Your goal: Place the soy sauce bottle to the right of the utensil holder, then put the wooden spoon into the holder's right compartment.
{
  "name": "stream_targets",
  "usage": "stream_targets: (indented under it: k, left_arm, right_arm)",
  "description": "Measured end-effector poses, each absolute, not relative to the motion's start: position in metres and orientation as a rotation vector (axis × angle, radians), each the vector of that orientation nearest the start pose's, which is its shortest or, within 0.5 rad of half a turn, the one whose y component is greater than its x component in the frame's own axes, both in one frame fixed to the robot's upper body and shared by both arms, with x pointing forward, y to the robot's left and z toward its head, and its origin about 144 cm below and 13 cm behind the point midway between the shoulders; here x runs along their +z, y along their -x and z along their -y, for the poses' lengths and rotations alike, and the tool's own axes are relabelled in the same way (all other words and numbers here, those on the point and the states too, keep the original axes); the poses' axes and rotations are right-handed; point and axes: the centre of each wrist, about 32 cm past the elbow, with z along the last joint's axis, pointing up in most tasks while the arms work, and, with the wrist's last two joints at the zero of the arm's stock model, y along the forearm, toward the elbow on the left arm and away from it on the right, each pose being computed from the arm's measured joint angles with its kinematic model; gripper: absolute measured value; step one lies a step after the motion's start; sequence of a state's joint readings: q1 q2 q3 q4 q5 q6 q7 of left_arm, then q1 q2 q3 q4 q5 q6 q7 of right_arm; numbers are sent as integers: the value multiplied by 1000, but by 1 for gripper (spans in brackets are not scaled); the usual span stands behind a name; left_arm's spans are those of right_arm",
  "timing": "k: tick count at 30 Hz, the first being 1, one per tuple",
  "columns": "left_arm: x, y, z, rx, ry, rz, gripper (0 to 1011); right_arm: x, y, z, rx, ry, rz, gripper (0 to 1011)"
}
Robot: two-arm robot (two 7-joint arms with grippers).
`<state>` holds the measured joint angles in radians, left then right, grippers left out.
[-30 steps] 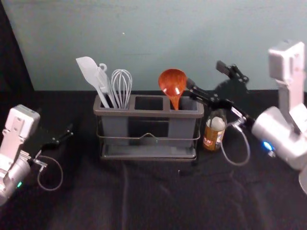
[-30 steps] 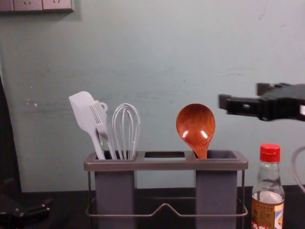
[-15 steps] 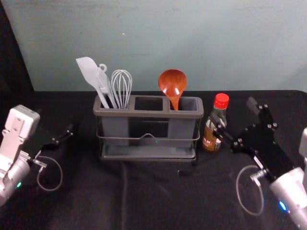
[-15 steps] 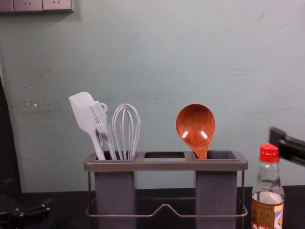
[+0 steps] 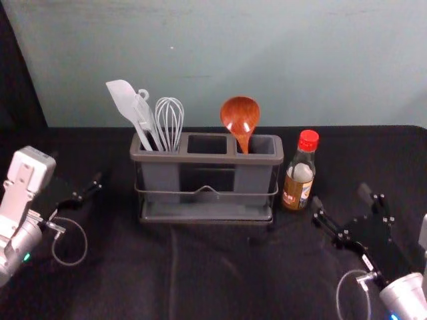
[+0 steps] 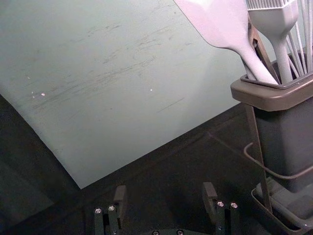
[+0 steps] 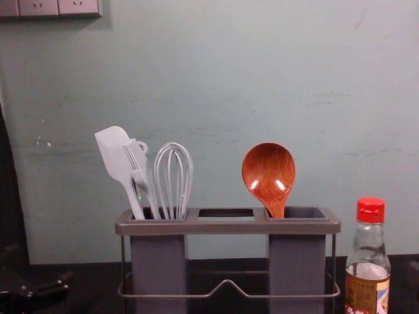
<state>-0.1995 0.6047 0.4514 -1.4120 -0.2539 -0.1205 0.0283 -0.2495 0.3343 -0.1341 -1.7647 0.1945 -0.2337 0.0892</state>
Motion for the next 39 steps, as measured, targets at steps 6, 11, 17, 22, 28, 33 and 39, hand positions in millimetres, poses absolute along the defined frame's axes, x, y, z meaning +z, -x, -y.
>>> stream_targets:
  k: [6,11,17,22,28,33,39]
  left_arm:
    - [1140,-489,-310,1248,-305,285,1011]
    - [1140,-489,-310,1248,-304,285,1012]
    - [1140,-489,-310,1248,-304,285,1011]
    - [1140,-489,-310,1248,-304,285,1011]
    - [1140,-489,-310,1248,-304,285,1011]
    - [1140,-489,-310,1248,-305,285,1011]
    - [1140,-489,-310,1248,-304,285,1012]
  right_arm:
    - [1128,-385,266,-1296,-15,77,1002]
    - [1127,-388,266,-1289,-1,41,1003]
    - [1128,-391,265,-1278,11,27,1002]
    - [1128,-392,265,-1274,14,25,1002]
    - [1128,-391,265,-1274,14,26,1002]
    - [1128,-391,265,-1274,13,26,1003]
    - [1128,-391,265,-1275,12,27,1003]
